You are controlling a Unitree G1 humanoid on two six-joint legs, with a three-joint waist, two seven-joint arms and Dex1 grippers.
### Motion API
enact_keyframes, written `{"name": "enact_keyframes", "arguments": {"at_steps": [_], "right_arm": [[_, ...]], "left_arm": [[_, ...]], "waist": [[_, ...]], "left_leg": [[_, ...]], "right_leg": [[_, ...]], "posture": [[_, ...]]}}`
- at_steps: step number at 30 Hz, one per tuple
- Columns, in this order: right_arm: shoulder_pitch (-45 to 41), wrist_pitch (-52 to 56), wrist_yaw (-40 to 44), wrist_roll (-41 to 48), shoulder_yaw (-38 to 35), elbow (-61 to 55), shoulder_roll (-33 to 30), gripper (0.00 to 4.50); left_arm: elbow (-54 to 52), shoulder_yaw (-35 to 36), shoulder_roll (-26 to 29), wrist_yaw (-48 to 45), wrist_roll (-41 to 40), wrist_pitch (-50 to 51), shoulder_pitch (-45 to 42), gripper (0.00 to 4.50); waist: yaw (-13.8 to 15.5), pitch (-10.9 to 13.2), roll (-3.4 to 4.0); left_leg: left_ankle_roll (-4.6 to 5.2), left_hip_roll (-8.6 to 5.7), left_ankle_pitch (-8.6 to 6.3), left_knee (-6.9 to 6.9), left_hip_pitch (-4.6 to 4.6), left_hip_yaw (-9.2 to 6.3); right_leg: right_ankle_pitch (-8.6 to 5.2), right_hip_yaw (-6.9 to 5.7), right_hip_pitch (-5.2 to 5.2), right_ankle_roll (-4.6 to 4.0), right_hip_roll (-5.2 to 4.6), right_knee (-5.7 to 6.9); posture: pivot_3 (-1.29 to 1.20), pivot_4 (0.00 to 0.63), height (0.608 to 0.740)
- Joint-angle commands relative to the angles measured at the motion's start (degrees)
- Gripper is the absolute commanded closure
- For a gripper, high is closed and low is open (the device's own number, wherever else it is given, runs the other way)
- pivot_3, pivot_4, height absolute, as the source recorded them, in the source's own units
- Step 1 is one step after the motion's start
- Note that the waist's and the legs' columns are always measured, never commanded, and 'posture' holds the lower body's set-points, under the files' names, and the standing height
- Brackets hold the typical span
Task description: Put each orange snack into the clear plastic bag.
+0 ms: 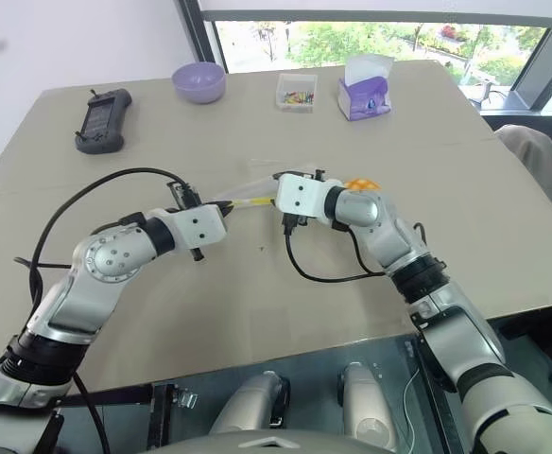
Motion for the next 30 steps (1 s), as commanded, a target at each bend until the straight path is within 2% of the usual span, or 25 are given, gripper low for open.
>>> {"name": "enact_keyframes", "arguments": {"at_steps": [1,10,19,22,25,28,30], "right_arm": [[-1.28,-0.03,-1.38,-0.73,-0.27,0.49,0.98,2.32],[-3.58,2.35,-7.60,-5.10,-0.42,9.35,4.04,2.32],[-3.37,4.24,-12.33,-7.67,-1.48,12.85,0.05,2.32],[-3.03,3.46,-10.92,-5.42,-2.23,11.23,0.04,2.32],[-1.86,3.49,-5.67,-1.54,-2.55,7.59,0.25,2.32],[-0.39,3.99,-3.50,0.73,-2.92,3.98,0.90,1.43],[0.47,4.02,-3.50,1.31,-3.05,2.17,1.31,0.53]], "left_arm": [[-2.68,1.61,0.01,0.69,0.57,-2.02,0.33,4.50],[-3.25,2.23,-0.16,1.03,1.18,-3.67,1.64,4.50],[-2.11,4.72,0.40,1.89,2.08,-1.74,3.42,4.50],[-1.91,4.73,-0.13,1.79,2.05,-1.40,3.00,4.50],[-2.01,4.37,-0.88,1.59,1.82,-0.63,2.27,4.50],[-2.33,4.08,-1.55,1.22,1.75,0.26,1.68,4.50],[-2.40,3.96,-1.85,1.05,1.87,0.75,1.38,4.50]], "waist": [[-0.01,0.00,0.00],[-0.02,-0.01,0.01],[0.00,-0.01,0.01],[-0.34,-0.01,0.01],[-0.19,-0.01,0.01],[-0.14,-0.01,0.01],[-0.10,-0.01,0.01]], "left_leg": [[0.00,0.00,0.00,0.00,0.00,0.00],[0.00,0.00,0.00,0.00,0.00,0.01],[0.00,-0.02,0.00,0.00,-0.01,0.01],[-0.01,0.00,0.00,-0.01,0.00,0.02],[0.00,0.02,0.00,-0.02,-0.01,0.02],[0.01,0.00,0.00,-0.02,-0.01,0.02],[0.01,0.00,0.00,-0.02,-0.01,0.02]], "right_leg": [[0.00,0.00,0.00,0.00,0.00,0.00],[0.00,0.01,0.00,0.00,0.00,0.02],[0.00,0.01,0.00,0.00,-0.02,0.00],[0.00,0.03,-0.02,0.00,0.00,0.01],[0.00,0.03,-0.03,0.00,0.01,0.01],[0.00,0.03,-0.01,0.00,0.00,0.01],[0.00,0.02,-0.01,0.00,0.00,0.01]], "posture": [[0.00,0.150,0.740],[0.00,0.150,0.740],[0.00,0.150,0.740],[0.00,0.150,0.740],[0.00,0.150,0.740],[0.00,0.150,0.740],[0.00,0.150,0.740]]}}
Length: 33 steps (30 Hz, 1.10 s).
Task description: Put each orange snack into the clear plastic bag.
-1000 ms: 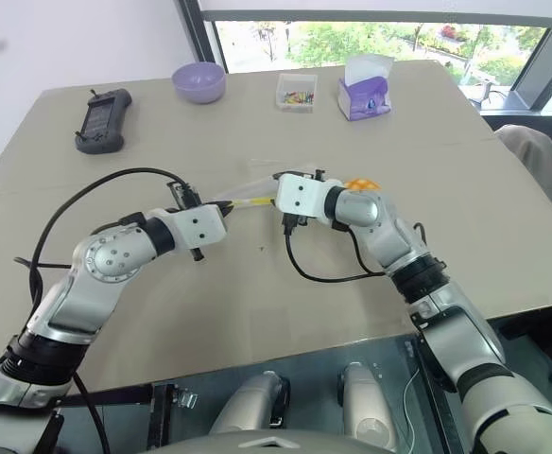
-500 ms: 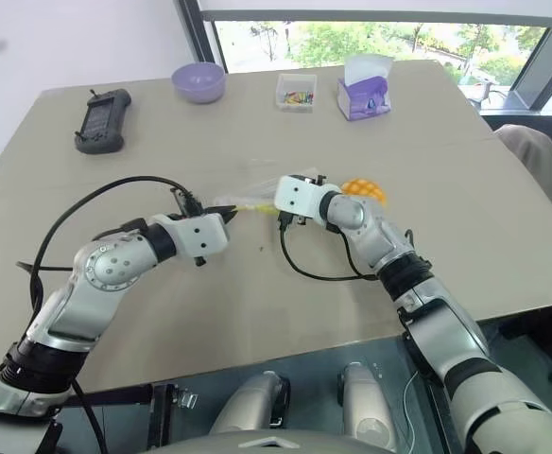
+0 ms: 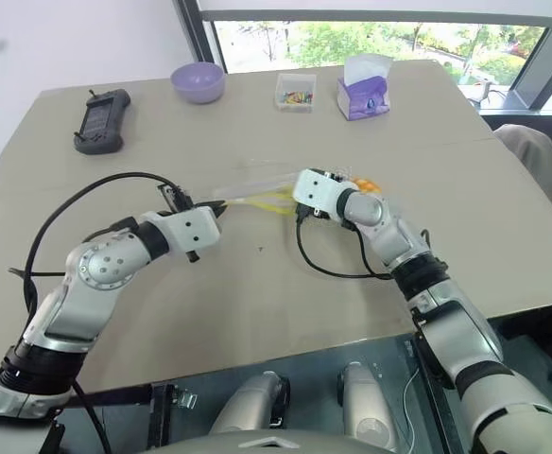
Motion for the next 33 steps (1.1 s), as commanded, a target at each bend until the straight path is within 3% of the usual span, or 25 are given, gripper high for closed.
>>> {"name": "enact_keyframes", "arguments": {"at_steps": [1,10,12,14,21,33], "right_arm": [[0.97,0.00,0.86,2.13,-1.34,-5.41,0.57,0.05],[5.36,2.61,5.60,6.77,-3.79,-16.28,-2.67,0.05],[6.36,4.50,5.66,7.80,-4.82,-18.52,-3.02,0.45],[6.95,6.05,5.43,8.47,-5.55,-20.01,-2.98,1.08],[8.14,10.44,3.85,8.42,-4.03,-21.97,0.58,4.39],[6.64,8.01,-0.60,4.14,-1.37,-14.77,3.37,4.49]], "left_arm": [[-1.71,0.64,-0.42,-0.01,0.21,1.00,-1.28,4.50],[-0.89,0.58,-0.36,-0.19,1.76,4.32,-1.49,4.50],[-0.97,0.70,-0.40,-0.21,1.73,4.55,-1.42,4.50],[-1.13,0.67,-0.53,-0.20,1.69,4.67,-1.44,4.50],[-1.21,0.40,-1.03,-0.27,1.47,4.77,-2.22,4.50],[-2.71,0.39,-1.86,-0.56,0.83,4.51,-2.42,4.50]], "waist": [[0.04,0.00,0.00],[0.17,0.00,0.00],[0.18,0.00,0.00],[0.16,0.00,0.00],[0.15,0.00,-0.01],[0.15,0.00,-0.01]], "left_leg": [[0.00,0.00,0.00,0.00,0.00,-0.01],[0.00,0.00,0.00,0.00,0.00,-0.01],[0.00,0.00,0.00,0.00,0.00,-0.01],[0.00,0.00,0.00,0.01,0.00,-0.01],[0.00,0.01,0.00,0.01,0.00,-0.01],[-0.01,-0.01,0.01,0.02,0.00,-0.01]], "right_leg": [[0.00,-0.01,0.00,0.00,0.00,0.00],[0.00,-0.02,0.00,0.00,0.00,-0.01],[0.00,-0.01,0.01,0.00,0.00,0.00],[0.00,-0.01,0.01,0.00,-0.01,0.01],[0.00,-0.01,0.00,0.00,0.00,0.03],[0.00,-0.02,-0.01,0.00,-0.01,0.03]], "posture": [[0.00,0.150,0.740],[0.00,0.150,0.740],[0.00,0.150,0.740],[0.00,0.150,0.740],[0.00,0.150,0.740],[0.00,0.150,0.740]]}}
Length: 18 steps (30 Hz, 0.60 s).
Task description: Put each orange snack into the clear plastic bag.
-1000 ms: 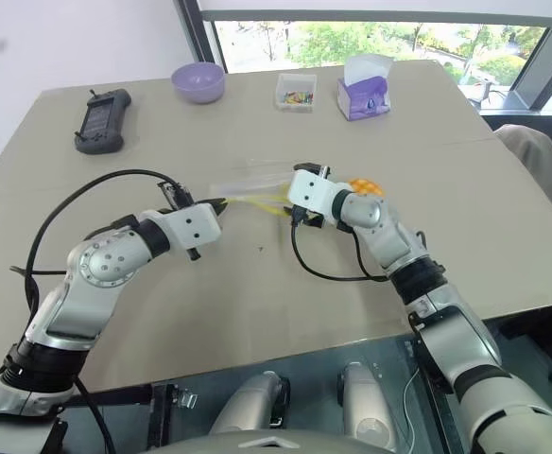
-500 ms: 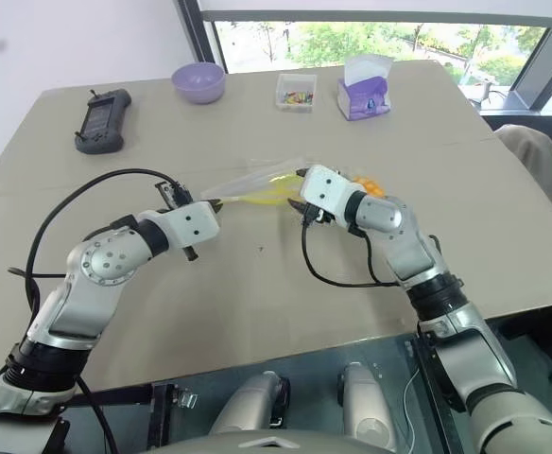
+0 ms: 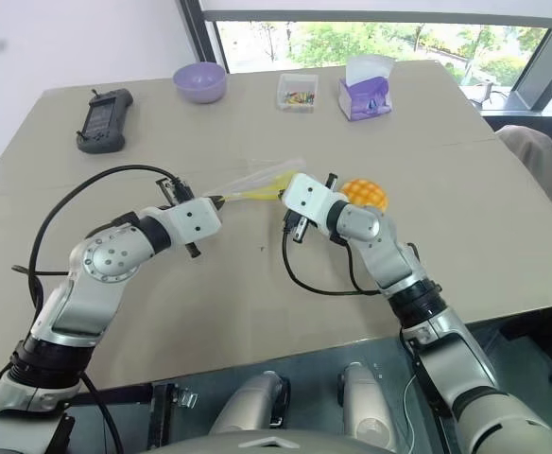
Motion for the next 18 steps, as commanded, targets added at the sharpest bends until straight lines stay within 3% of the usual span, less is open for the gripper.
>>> {"name": "enact_keyframes", "arguments": {"at_steps": [1,18], "right_arm": [[-1.73,-1.49,-2.45,-0.29,-0.67,1.42,1.21,4.49],[-3.02,4.58,-5.00,4.92,-4.61,6.13,7.54,4.49]], "left_arm": [[-2.93,0.38,-0.09,-0.02,-0.31,-1.13,-0.56,4.50],[-3.53,-1.36,0.39,-0.04,0.58,-5.17,1.72,4.50]], "waist": [[-0.07,0.00,0.00],[-0.05,0.00,0.01]], "left_leg": [[0.00,0.00,0.00,0.00,0.00,0.00],[0.00,0.00,0.00,0.00,0.00,-0.01]], "right_leg": [[0.00,0.00,0.00,0.00,0.00,0.00],[0.00,0.00,0.00,0.00,0.00,0.01]], "posture": [[0.00,0.150,0.740],[0.00,0.150,0.740]]}}
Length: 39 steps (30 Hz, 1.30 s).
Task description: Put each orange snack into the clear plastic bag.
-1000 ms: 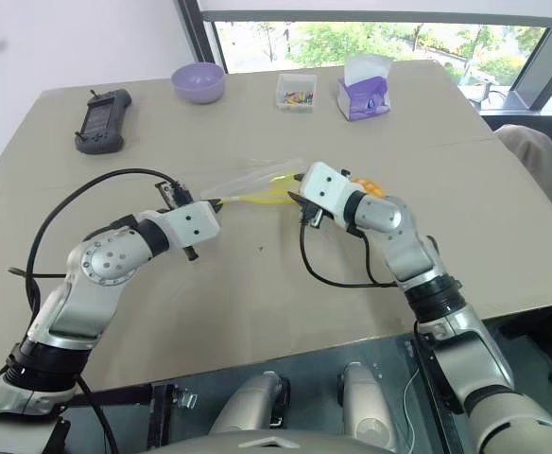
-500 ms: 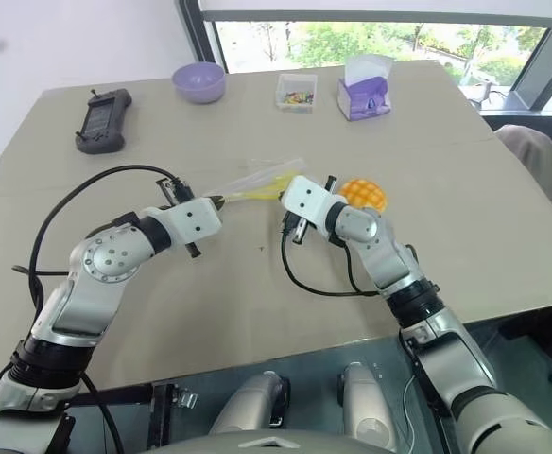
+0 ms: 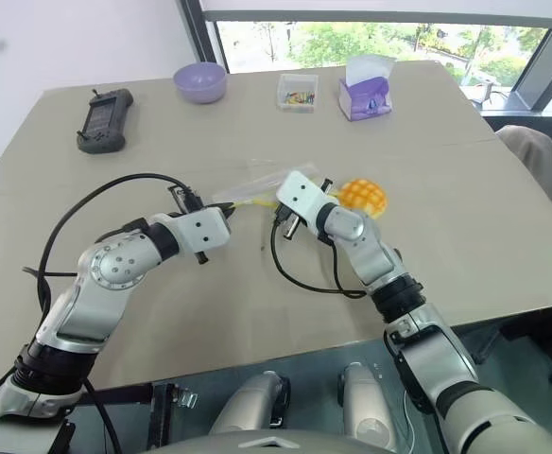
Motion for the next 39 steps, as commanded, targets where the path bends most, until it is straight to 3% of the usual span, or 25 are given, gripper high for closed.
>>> {"name": "enact_keyframes", "arguments": {"at_steps": [1,9,13,18,21,24,25,27,29,30,35,39], "right_arm": [[-0.80,4.18,-0.41,5.24,-4.15,-1.78,2.86,4.49],[-0.63,8.23,-3.87,6.08,-4.32,2.85,7.44,4.49],[-2.95,-3.23,-10.27,-6.44,3.71,7.29,2.22,4.49],[-5.51,-13.39,-13.55,-15.56,10.41,12.00,-3.01,4.49],[-6.14,-14.90,-14.24,-17.88,11.47,12.99,-3.65,3.55],[-6.33,-15.16,-14.68,-18.88,11.24,13.35,-3.44,2.12],[-6.36,-15.07,-14.62,-19.15,11.09,13.36,-3.44,2.00],[-6.48,-15.14,-14.63,-19.61,10.84,13.47,-3.62,1.27],[-6.80,-15.37,-14.89,-19.86,10.66,13.67,-3.80,0.30],[-7.09,-15.55,-15.30,-19.96,10.45,13.74,-3.93,0.10],[-10.14,-18.64,-16.45,-17.66,7.68,14.77,-4.16,0.10],[-10.66,-22.05,-10.59,-13.41,6.27,13.97,-6.16,0.10]], "left_arm": [[-2.15,0.31,0.55,-0.05,0.24,-2.22,0.42,4.50],[-2.96,0.53,-1.04,0.16,-0.03,-0.92,-0.16,4.50],[-2.88,1.49,-1.12,0.56,-0.07,0.43,0.53,4.50],[-2.77,1.85,-0.86,0.66,-0.27,0.69,0.79,4.50],[-2.89,1.76,-0.92,0.71,-0.17,0.92,0.87,4.50],[-2.86,1.82,-1.03,0.80,-0.16,1.30,0.84,4.50],[-2.91,1.85,-1.06,0.83,-0.16,1.45,0.85,4.50],[-2.93,1.88,-1.12,0.92,-0.14,1.67,0.83,4.50],[-2.89,2.03,-1.32,1.24,-0.09,2.09,0.72,4.50],[-2.88,2.24,-1.50,1.46,-0.11,2.54,0.58,4.50],[-1.36,3.66,-2.18,3.33,0.37,5.24,-0.99,4.50],[0.08,4.40,-2.17,4.28,0.40,7.28,-2.11,4.50]], "waist": [[-0.05,0.00,0.00],[-0.08,-0.01,0.01],[-0.10,-0.01,0.01],[-0.09,-0.01,0.01],[-0.24,-0.01,0.01],[-0.23,-0.01,0.01],[-0.16,-0.01,0.01],[-0.17,-0.01,0.00],[-0.18,-0.03,0.00],[-0.18,-0.03,0.00],[-0.18,-0.02,0.00],[-0.17,-0.03,-0.01]], "left_leg": [[0.00,0.00,0.00,0.00,0.00,0.00],[0.00,-0.01,0.00,0.00,0.00,0.00],[0.00,-0.02,0.00,0.00,0.00,0.00],[-0.01,-0.05,0.00,0.00,0.00,0.00],[-0.01,-0.03,0.01,0.00,0.00,0.01],[-0.01,-0.01,0.01,0.00,0.00,0.01],[-0.01,-0.01,0.01,0.00,0.00,0.01],[-0.01,-0.02,0.01,0.00,0.00,0.01],[-0.01,-0.02,0.01,0.01,0.01,0.01],[-0.01,-0.02,0.01,0.01,0.01,0.01],[-0.01,-0.01,0.01,0.01,0.01,0.01],[-0.01,-0.01,0.01,0.01,0.01,0.00]], "right_leg": [[0.00,0.00,0.00,0.00,0.00,0.00],[0.00,0.00,-0.01,0.00,-0.01,0.03],[0.00,0.00,-0.02,0.00,0.00,0.03],[0.00,-0.01,-0.02,0.00,-0.01,0.03],[0.00,0.00,-0.02,0.00,0.00,0.03],[0.00,0.02,-0.02,0.00,0.02,0.03],[0.00,0.02,-0.02,0.00,0.02,0.03],[0.00,0.02,-0.01,0.00,0.01,0.03],[0.00,0.02,-0.01,0.00,0.01,0.03],[0.00,0.02,-0.01,0.00,0.02,0.03],[0.00,0.02,-0.01,0.00,0.02,0.04],[0.00,0.01,-0.01,0.00,0.02,0.05]], "posture": [[0.00,0.150,0.740],[0.00,0.150,0.740],[0.00,0.150,0.740],[0.00,0.150,0.740],[0.00,0.150,0.740],[0.00,0.150,0.740],[0.00,0.150,0.740],[0.00,0.150,0.740],[0.00,0.150,0.740],[0.00,0.150,0.740],[0.00,0.150,0.740],[0.00,0.150,0.740]]}}
